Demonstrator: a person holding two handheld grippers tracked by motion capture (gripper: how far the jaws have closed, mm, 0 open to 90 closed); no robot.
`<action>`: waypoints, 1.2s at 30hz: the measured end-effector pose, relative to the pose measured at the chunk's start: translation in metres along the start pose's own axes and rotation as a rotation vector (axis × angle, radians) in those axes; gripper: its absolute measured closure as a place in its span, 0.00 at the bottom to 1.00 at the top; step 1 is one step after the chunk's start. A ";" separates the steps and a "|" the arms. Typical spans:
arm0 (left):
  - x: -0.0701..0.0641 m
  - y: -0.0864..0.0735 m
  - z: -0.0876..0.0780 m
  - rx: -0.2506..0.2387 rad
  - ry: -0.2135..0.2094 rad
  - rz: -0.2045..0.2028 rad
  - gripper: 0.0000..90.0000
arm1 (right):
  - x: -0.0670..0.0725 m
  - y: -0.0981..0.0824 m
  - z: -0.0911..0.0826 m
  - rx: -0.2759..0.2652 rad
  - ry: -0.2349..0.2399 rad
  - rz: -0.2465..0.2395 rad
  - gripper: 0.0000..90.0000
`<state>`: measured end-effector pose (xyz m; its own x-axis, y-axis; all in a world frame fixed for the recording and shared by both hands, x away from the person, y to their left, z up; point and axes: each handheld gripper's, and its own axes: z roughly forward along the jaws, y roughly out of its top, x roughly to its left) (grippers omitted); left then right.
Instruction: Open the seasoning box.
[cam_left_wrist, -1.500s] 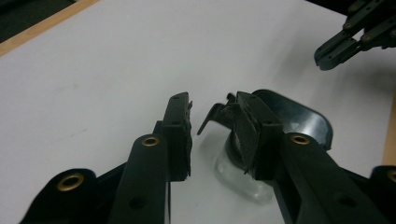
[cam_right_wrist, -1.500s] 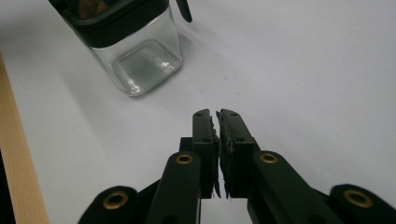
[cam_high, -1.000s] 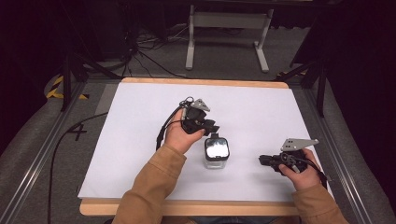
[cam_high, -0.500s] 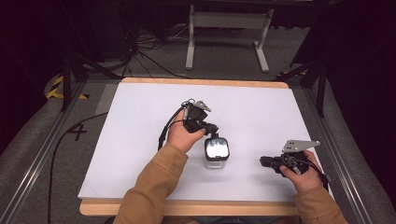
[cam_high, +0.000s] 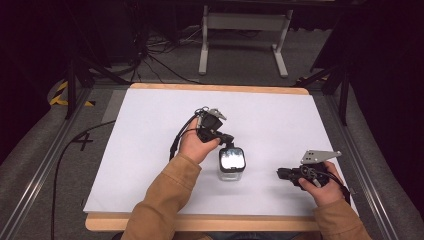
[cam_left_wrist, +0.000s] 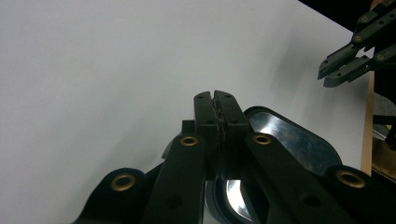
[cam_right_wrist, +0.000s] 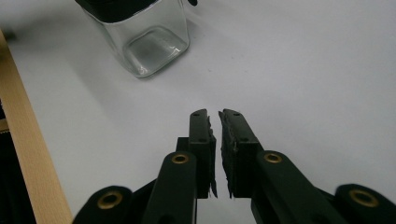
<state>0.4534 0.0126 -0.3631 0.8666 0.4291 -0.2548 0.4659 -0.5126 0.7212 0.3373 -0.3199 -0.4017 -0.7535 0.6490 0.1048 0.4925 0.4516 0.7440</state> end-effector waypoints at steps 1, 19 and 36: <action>0.000 0.000 0.000 -0.002 -0.001 -0.002 0.99 | 0.000 0.000 0.000 -0.001 0.001 -0.001 0.92; 0.003 -0.002 0.001 -0.015 -0.016 -0.017 0.99 | 0.029 0.025 0.026 -0.043 0.078 -0.084 0.98; 0.005 -0.003 0.001 -0.023 -0.024 -0.024 0.99 | 0.049 0.045 0.047 -0.082 0.142 -0.123 0.99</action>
<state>0.4564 0.0155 -0.3671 0.8591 0.4233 -0.2877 0.4831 -0.4849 0.7290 0.3426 -0.2388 -0.3937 -0.8625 0.4967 0.0970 0.3598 0.4671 0.8077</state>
